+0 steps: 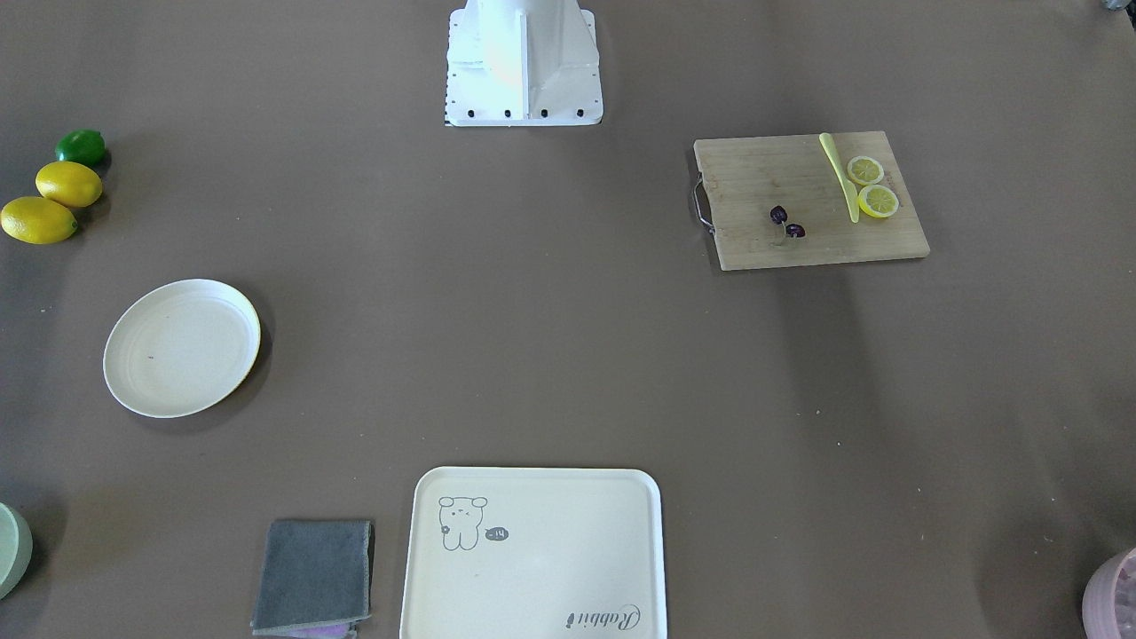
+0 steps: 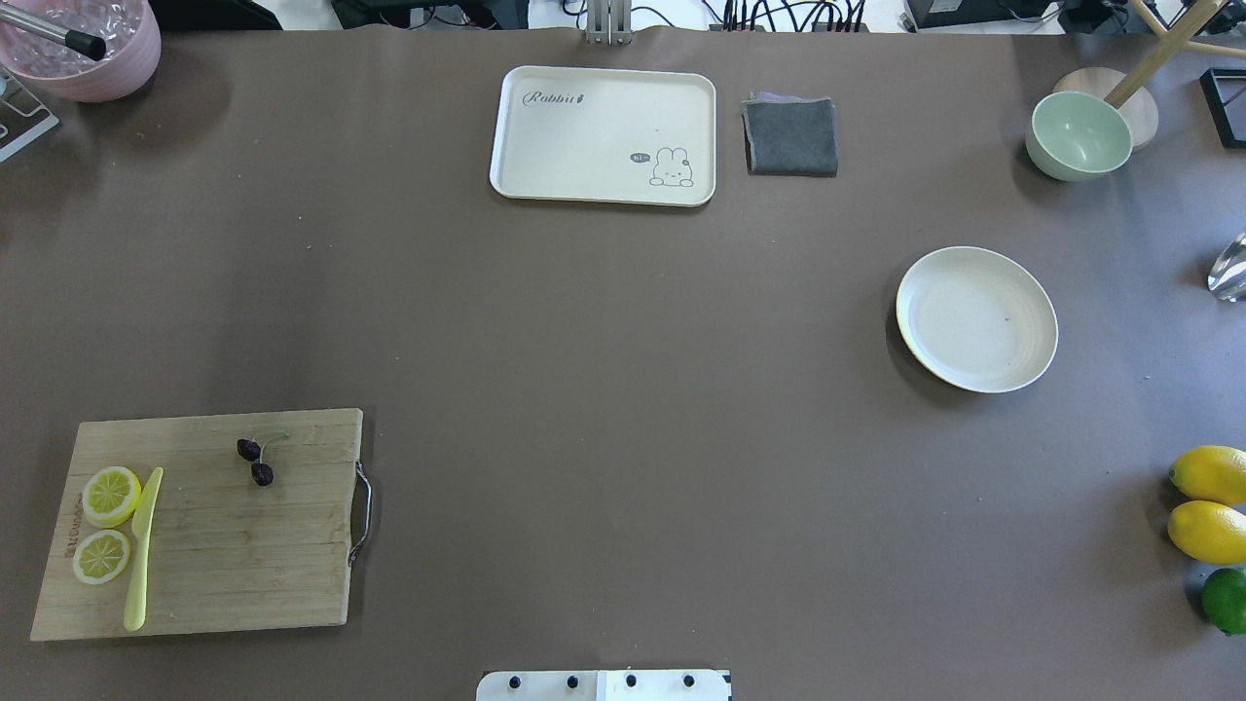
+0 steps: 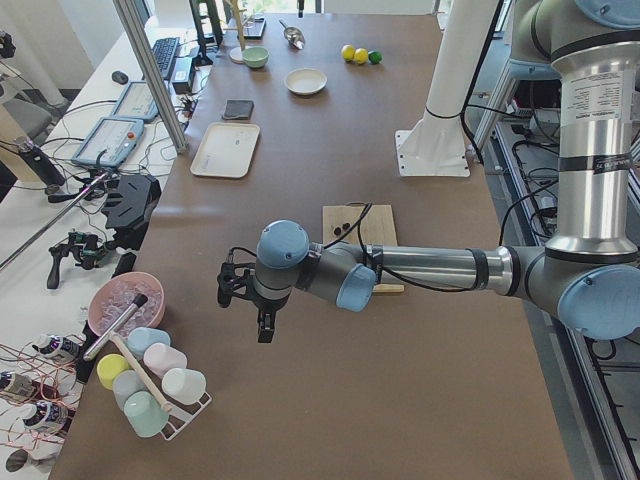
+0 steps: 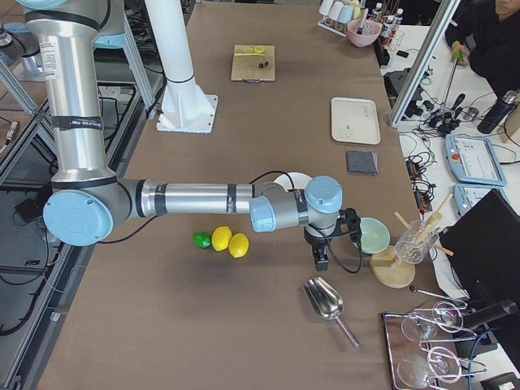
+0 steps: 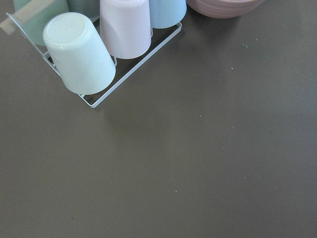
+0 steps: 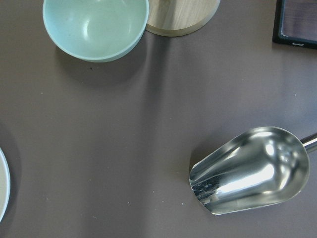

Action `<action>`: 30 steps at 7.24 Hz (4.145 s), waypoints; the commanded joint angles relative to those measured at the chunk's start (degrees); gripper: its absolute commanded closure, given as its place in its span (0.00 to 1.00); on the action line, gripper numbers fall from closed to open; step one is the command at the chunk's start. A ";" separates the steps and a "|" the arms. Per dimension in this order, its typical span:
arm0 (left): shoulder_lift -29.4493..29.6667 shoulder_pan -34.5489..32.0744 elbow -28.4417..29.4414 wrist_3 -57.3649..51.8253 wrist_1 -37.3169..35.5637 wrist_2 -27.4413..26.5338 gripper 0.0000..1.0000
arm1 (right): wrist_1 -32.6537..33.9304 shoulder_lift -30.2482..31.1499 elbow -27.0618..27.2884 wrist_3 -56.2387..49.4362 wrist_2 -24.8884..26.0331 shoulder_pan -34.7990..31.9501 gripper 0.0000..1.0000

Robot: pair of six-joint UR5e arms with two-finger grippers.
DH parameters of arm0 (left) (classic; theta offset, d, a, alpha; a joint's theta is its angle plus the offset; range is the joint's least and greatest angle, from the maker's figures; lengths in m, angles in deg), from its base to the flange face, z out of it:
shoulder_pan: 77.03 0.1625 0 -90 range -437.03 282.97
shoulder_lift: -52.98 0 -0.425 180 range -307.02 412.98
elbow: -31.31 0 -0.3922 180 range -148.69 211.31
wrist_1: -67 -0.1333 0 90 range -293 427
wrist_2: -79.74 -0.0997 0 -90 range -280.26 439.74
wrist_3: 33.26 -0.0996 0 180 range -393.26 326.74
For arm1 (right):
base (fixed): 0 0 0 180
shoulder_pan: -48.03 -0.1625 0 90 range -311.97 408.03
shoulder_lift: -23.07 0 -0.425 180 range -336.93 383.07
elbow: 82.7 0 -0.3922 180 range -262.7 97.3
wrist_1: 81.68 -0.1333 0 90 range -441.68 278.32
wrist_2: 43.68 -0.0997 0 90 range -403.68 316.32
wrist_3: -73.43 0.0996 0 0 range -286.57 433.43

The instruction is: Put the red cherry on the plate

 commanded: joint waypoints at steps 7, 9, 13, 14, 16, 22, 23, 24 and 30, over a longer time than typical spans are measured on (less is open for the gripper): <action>1.91 -0.06 2.08 0.34 9.74 -0.06 0.02 | -28.03 0.74 -0.50 41.30 9.94 26.47 0.00; 1.91 -0.06 1.91 0.25 9.92 -0.06 0.02 | -28.03 1.53 -0.50 41.30 10.03 28.58 0.00; 2.00 -0.15 1.91 0.25 9.92 -0.06 0.02 | -28.12 1.80 0.37 40.95 10.21 29.82 1.00; 2.00 -0.15 1.91 0.25 9.92 -0.06 0.02 | -28.12 1.71 0.90 41.39 10.29 29.73 1.00; 2.17 -0.15 1.82 0.25 10.00 -0.06 0.02 | -28.03 1.80 0.73 41.39 10.30 29.73 1.00; 2.00 -0.15 1.91 0.16 9.92 0.02 0.02 | -27.95 -5.72 3.98 51.63 4.50 29.20 1.00; 2.26 -0.15 2.00 0.25 9.83 -0.06 0.02 | -27.95 -8.72 3.72 55.94 4.84 31.55 1.00; 2.35 -0.15 2.08 0.25 9.83 0.02 0.02 | -27.86 -11.62 3.63 57.72 5.54 33.40 1.00; 2.79 -0.15 1.82 1.92 9.83 0.02 0.02 | -27.15 -27.89 -2.67 71.71 24.17 50.55 1.00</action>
